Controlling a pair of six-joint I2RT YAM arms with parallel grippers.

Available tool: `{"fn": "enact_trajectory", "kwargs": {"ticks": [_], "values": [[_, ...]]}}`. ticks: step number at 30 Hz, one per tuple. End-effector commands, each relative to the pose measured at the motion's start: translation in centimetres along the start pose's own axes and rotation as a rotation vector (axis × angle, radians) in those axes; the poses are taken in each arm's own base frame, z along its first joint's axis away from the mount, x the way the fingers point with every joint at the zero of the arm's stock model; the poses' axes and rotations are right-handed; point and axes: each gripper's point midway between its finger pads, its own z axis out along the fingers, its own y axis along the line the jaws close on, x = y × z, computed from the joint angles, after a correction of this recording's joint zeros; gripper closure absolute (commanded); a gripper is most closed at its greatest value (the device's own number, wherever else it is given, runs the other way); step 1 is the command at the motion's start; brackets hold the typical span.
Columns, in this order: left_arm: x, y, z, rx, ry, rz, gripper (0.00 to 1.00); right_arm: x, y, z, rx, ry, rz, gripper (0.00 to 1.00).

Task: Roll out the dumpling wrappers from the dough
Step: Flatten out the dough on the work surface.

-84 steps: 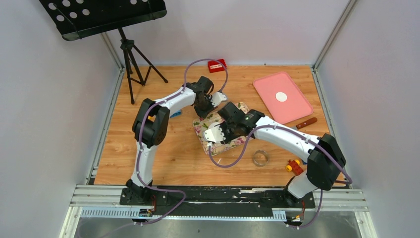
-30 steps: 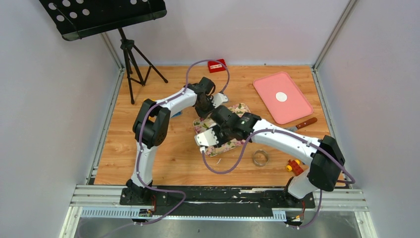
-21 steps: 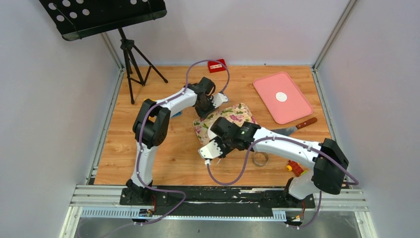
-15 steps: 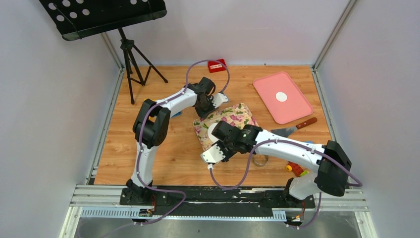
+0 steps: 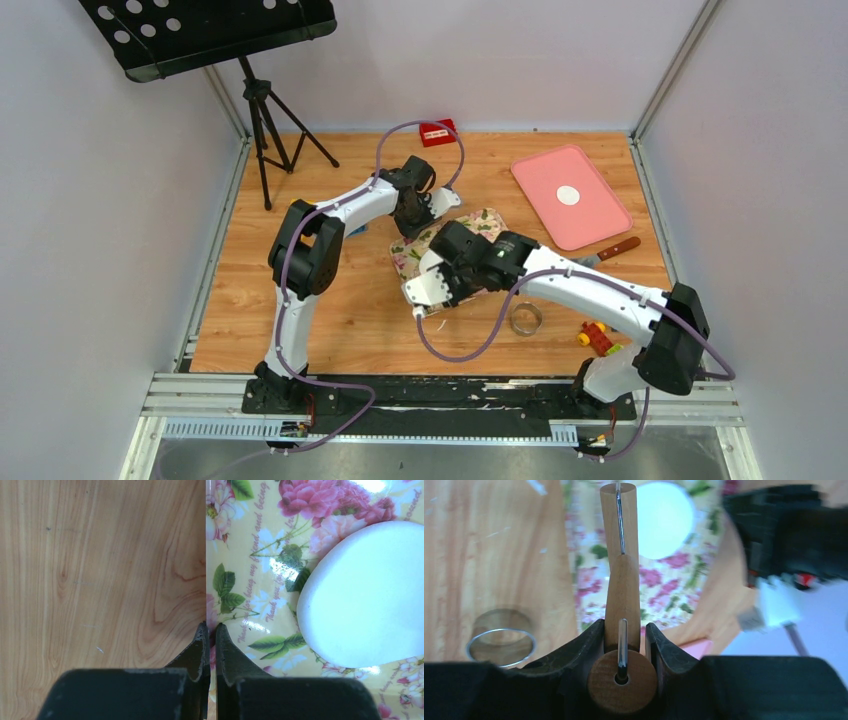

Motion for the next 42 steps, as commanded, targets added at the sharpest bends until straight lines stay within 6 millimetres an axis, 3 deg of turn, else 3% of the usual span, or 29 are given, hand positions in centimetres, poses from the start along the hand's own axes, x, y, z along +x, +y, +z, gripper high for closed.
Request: {"fn": "enact_trajectory", "kwargs": {"ticks": [1, 4, 9, 12, 17, 23, 30, 37, 42], "values": [[0.1, -1.2, -0.4, 0.024, 0.017, 0.04, 1.0, -1.5, -7.3, -3.8, 0.244, -0.061, 0.078, 1.0], [-0.1, -1.3, -0.3, 0.027, 0.016, 0.041, 1.0, -1.3, -8.7, -2.2, 0.285, -0.026, 0.082, 1.0], [-0.2, -1.4, -0.3, 0.027, 0.014, 0.041, 1.0, -1.6, -8.6, 1.7, 0.262, 0.002, 0.088, 1.0], [-0.1, -1.4, -0.3, 0.027, 0.015, 0.044, 1.0, -1.8, -7.3, 3.8, 0.217, 0.028, 0.072, 1.0], [-0.1, -1.5, -0.4, 0.027, 0.013, 0.044, 1.0, -1.7, -2.9, 5.7, 0.107, 0.088, -0.011, 1.0], [-0.3, -1.3, -0.5, 0.017, 0.011, 0.042, 1.0, -1.8, 2.3, 5.5, -0.074, 0.112, -0.052, 1.0], [-0.2, -1.3, -0.7, 0.014, 0.012, 0.042, 1.0, -1.0, 5.5, 5.3, -0.199, 0.135, -0.05, 1.0], [0.0, -1.3, -0.6, 0.014, 0.016, 0.042, 1.0, -1.2, 7.1, 4.1, -0.252, 0.128, -0.061, 1.0], [-0.1, -1.2, -0.7, 0.011, 0.012, 0.042, 1.0, -1.6, 5.4, 2.5, -0.184, 0.111, -0.062, 1.0]]}}
